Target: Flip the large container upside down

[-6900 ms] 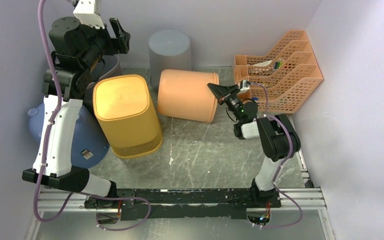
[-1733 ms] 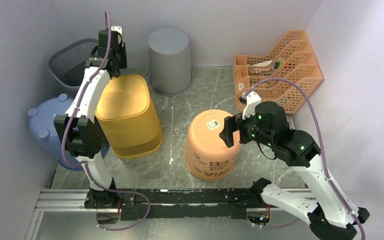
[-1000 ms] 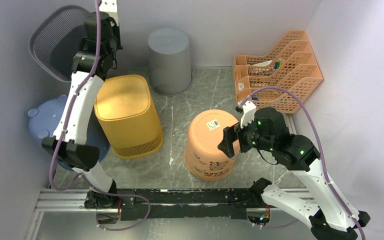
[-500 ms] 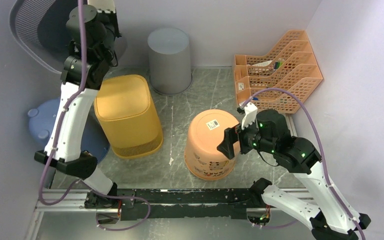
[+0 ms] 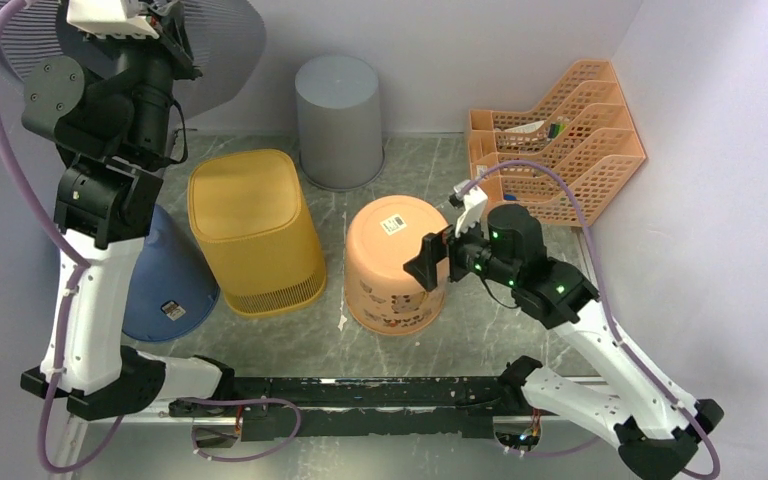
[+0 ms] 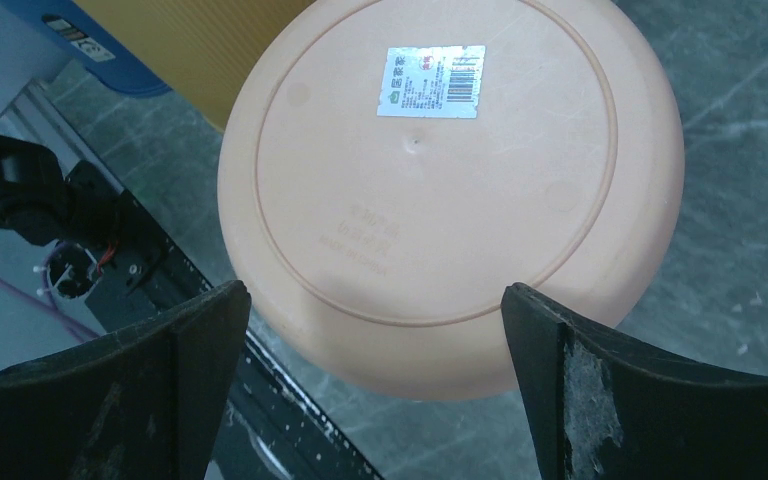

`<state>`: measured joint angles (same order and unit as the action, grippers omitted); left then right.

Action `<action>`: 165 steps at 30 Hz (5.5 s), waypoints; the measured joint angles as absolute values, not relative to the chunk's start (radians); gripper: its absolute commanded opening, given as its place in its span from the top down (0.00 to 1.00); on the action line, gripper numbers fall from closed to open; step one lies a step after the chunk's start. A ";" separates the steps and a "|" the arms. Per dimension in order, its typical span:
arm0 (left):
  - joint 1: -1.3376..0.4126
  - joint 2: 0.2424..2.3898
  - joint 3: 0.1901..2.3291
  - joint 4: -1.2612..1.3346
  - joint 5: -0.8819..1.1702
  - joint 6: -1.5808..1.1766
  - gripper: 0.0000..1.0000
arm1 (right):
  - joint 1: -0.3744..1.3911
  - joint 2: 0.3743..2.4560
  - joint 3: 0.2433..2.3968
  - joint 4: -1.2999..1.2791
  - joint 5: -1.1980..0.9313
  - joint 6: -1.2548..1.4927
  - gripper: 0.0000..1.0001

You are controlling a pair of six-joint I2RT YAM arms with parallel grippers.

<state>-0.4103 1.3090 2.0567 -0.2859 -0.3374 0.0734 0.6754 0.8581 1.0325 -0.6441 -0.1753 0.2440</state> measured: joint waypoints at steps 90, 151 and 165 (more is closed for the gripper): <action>-0.410 1.285 2.032 -0.094 0.076 -0.171 0.93 | 1.043 1.753 1.291 -0.057 -0.154 0.157 0.00; -0.410 1.175 1.835 -0.037 0.131 -0.213 0.93 | 0.897 1.412 1.175 -0.026 0.173 0.168 0.00; -0.410 1.186 1.798 -0.019 0.091 -0.188 0.93 | 0.931 1.039 1.167 -0.527 0.285 0.279 0.00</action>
<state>-0.4103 1.1858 1.7981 -0.0193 0.0914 -0.1883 0.9310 1.0389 1.1671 -0.5266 0.2852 0.2794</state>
